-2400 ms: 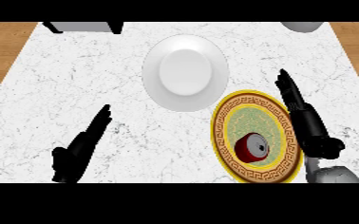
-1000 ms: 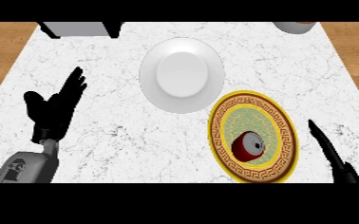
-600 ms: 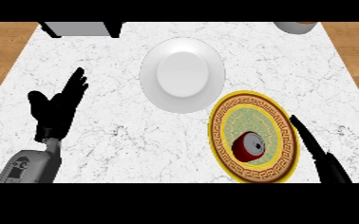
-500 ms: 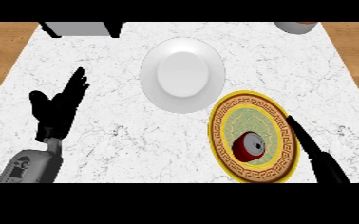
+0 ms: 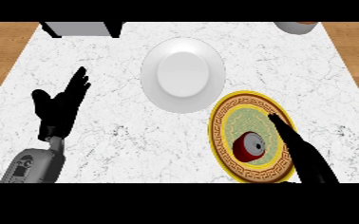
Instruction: Pick the can from the plate and place it in the plate
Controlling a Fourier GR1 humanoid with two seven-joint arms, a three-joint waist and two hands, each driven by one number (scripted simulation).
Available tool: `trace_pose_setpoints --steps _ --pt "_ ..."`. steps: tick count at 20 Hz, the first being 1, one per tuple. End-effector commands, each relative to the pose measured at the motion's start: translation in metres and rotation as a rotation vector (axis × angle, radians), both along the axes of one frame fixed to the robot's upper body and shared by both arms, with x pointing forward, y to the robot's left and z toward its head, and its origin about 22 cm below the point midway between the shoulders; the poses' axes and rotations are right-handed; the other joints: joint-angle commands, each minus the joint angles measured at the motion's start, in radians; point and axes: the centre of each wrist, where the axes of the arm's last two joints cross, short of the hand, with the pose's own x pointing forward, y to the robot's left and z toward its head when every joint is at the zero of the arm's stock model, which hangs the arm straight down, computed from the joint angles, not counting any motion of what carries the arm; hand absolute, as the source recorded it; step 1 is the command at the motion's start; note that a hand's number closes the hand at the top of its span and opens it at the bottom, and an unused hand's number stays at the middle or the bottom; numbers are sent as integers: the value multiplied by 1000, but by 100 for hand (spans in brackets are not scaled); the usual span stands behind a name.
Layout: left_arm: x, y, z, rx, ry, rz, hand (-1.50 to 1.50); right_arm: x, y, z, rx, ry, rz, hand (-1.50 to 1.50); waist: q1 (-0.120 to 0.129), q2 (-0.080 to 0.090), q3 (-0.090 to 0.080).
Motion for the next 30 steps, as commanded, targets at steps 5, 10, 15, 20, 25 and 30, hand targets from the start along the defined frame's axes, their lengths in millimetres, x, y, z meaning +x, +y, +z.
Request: trace_pose_setpoints --steps 5,10,15,20,25,30 --pt "-8 -21 18 -10 10 2 0 28 19 -9 -31 113 34 -150 2 -1 1" --pt "-4 8 4 5 -3 -18 0 37 20 6 -60 128 18 -150 -2 0 0" --pt "-1 -6 0 -2 5 -8 0 43 21 -20 -100 132 15 -150 -2 0 0" --pt "-6 10 6 5 4 -13 0 52 10 -26 -114 151 40 -150 -1 0 0" --pt "-11 -2 14 15 -10 -4 0 39 40 -36 -137 237 192 150 1 -2 1" --pt "-9 15 -2 -3 -9 4 0 40 32 -37 -98 166 215 150 -2 -1 0"
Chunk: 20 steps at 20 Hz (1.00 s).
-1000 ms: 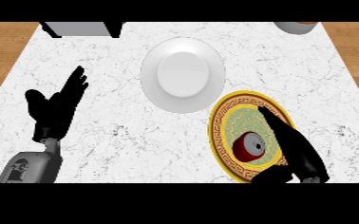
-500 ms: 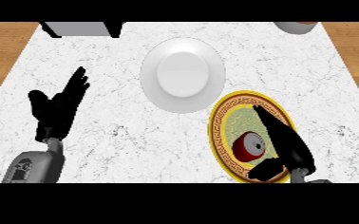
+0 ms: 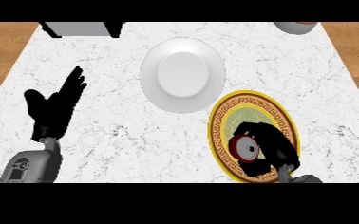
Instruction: Pick the can from the plate and place it in the plate
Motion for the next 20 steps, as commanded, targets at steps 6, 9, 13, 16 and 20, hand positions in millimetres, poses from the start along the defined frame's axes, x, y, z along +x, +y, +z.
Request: trace_pose_setpoints --steps 6,9,13,16,20 --pt "9 -3 7 10 -6 -13 0 -15 67 0 57 -40 389 150 18 1 2" --pt "12 -26 7 0 -21 -93 0 -30 136 12 72 -57 829 150 111 7 3" --pt "17 -29 12 8 -22 -70 0 -39 180 19 68 -166 1141 150 70 5 3" --pt "7 -12 1 -9 -16 -13 0 -53 197 19 130 -391 1157 150 24 2 2" --pt "-1 -12 2 4 21 -10 0 -52 188 45 295 -649 987 150 9 -3 3"
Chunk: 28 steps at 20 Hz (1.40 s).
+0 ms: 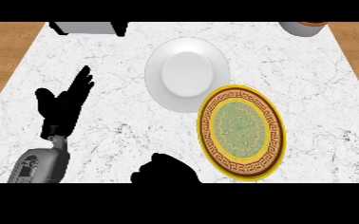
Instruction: Pick the can from the plate and place it in the plate
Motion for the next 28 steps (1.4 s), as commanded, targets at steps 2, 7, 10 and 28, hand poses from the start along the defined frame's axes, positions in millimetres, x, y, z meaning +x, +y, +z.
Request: trace_pose_setpoints --steps 2,7,10,28 --pt "-1 1 5 -4 3 17 0 2 -3 45 307 -205 -90 150 -27 -6 0" --pt "-9 6 -4 4 3 18 0 19 -9 34 410 -234 -305 150 -21 0 -1" --pt "19 9 6 -9 -4 26 0 50 -24 48 429 -138 -361 150 -31 4 -1" --pt "5 10 -7 1 -12 16 0 209 -69 21 298 -133 -548 150 -9 9 -1"
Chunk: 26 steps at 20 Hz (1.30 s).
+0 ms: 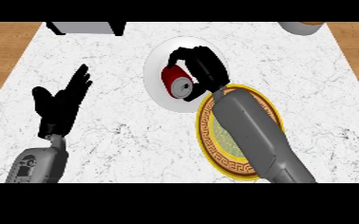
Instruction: Pick the can from the plate and place it in the plate
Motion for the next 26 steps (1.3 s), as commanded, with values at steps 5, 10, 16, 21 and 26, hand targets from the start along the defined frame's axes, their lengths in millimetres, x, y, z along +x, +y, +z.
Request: trace_pose_setpoints --steps 5,10,16,21,26 --pt "-1 -11 -5 8 -15 -21 0 32 -6 -18 -85 219 17 150 23 7 0" --pt "2 -7 12 11 -1 -27 0 40 -35 -39 -142 246 132 -150 22 8 1" --pt "8 -3 7 15 -9 -1 0 49 -27 -14 105 96 239 -150 9 6 1" --pt "0 -2 -3 -10 5 9 0 60 -36 11 382 123 427 -150 -6 -1 1" --pt "-4 5 1 6 -1 24 0 62 -46 9 494 388 361 -150 -22 -11 0"
